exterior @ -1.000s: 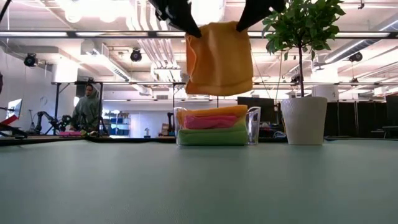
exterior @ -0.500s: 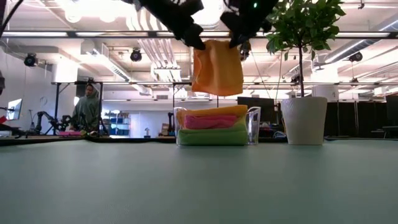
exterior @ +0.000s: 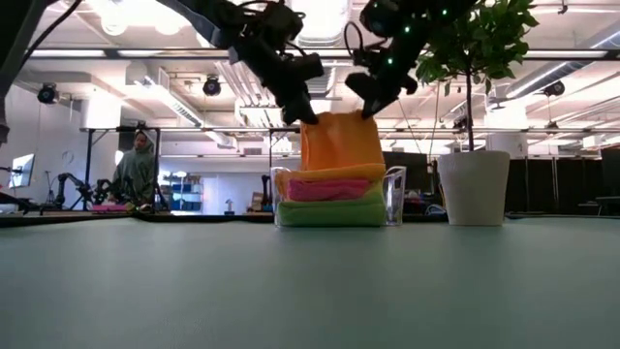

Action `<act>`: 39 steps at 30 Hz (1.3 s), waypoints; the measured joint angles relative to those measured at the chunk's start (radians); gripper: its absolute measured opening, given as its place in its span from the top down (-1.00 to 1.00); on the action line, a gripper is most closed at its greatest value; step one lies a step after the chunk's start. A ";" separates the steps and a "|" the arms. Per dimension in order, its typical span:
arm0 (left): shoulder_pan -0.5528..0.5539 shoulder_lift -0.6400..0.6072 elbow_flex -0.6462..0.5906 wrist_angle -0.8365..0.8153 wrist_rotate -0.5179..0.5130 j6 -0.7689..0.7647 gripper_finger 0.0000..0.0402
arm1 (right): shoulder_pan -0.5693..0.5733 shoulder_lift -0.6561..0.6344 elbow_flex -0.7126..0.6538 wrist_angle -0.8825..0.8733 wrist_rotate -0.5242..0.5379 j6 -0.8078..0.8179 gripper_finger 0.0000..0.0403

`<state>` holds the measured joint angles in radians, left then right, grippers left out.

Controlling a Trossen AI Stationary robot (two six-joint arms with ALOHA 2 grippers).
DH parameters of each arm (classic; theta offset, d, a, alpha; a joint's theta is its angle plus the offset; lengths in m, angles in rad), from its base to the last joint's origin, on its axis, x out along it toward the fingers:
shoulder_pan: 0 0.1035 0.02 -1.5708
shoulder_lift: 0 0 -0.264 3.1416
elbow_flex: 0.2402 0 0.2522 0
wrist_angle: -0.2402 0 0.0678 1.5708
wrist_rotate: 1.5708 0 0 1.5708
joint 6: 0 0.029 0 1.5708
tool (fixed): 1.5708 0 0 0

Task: Fold microfiber towels
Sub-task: Put the folded orange towel into the transparent bin

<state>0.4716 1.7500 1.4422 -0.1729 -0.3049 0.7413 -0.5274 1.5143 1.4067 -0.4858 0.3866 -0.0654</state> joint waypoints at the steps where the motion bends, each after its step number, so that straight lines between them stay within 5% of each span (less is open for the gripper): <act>1: 0.006 0.004 0.001 0.000 0.001 0.025 0.98 | -0.006 0.009 0.000 0.000 -0.002 -0.003 0.95; 21: 0.085 0.070 0.005 -0.006 0.023 0.186 0.98 | -0.076 0.052 0.004 0.027 -0.003 -0.070 0.95; 39: -0.005 0.048 0.005 -0.299 0.139 0.003 0.98 | -0.046 0.052 -0.045 -0.148 -0.283 0.008 0.95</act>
<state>0.4668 1.7981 1.4471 -0.4720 -0.1655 0.7448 -0.5735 1.5658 1.3619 -0.6335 0.1039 -0.0578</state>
